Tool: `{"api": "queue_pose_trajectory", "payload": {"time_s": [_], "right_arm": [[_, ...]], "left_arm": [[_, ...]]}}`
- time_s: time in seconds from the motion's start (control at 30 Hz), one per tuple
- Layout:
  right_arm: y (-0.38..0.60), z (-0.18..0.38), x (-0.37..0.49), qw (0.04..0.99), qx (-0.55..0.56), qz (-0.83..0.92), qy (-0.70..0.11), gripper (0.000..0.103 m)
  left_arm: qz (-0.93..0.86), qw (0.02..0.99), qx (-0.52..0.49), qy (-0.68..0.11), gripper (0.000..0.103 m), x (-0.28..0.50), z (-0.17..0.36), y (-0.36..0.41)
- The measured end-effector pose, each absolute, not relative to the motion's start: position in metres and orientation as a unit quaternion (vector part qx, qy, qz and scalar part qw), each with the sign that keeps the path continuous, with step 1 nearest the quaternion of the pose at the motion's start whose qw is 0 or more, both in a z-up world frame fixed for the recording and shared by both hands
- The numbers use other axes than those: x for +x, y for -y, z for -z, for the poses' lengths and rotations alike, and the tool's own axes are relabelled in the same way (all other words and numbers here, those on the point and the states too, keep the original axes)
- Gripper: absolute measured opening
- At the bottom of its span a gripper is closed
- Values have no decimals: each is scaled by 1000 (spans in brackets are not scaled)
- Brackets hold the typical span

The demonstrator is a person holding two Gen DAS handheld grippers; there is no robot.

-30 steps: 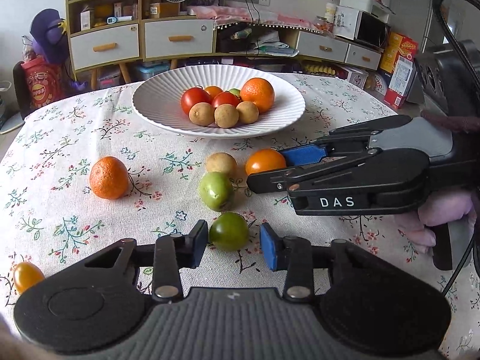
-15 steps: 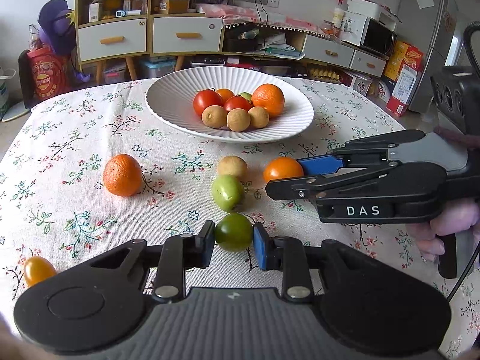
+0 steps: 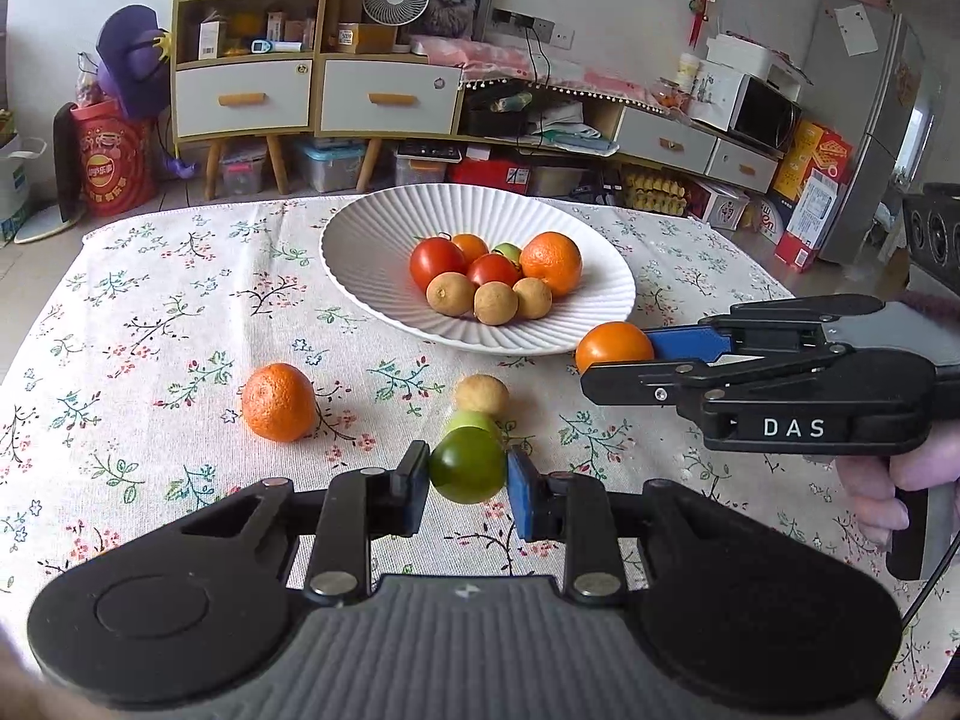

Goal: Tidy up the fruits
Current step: 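Carry both tomatoes into the white plate and open both tools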

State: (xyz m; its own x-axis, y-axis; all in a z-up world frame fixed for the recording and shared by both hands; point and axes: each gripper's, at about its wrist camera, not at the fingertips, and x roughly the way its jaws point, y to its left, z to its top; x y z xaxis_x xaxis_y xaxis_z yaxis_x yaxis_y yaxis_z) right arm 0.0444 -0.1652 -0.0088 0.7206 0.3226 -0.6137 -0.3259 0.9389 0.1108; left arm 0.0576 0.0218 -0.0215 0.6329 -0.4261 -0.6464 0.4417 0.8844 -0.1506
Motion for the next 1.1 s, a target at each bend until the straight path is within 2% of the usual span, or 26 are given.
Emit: {"api": "queue_pose_trajectory", "payload": {"time_s": [0.53, 1.1], "right_arm": [[196, 1, 76, 942, 35, -123, -311, 33], [212, 5, 122, 946, 50, -105, -304, 33]], "left_arm": [[218, 909, -17, -355, 25, 95, 6, -11], [204, 902, -58, -376, 25, 180, 5, 18]]}}
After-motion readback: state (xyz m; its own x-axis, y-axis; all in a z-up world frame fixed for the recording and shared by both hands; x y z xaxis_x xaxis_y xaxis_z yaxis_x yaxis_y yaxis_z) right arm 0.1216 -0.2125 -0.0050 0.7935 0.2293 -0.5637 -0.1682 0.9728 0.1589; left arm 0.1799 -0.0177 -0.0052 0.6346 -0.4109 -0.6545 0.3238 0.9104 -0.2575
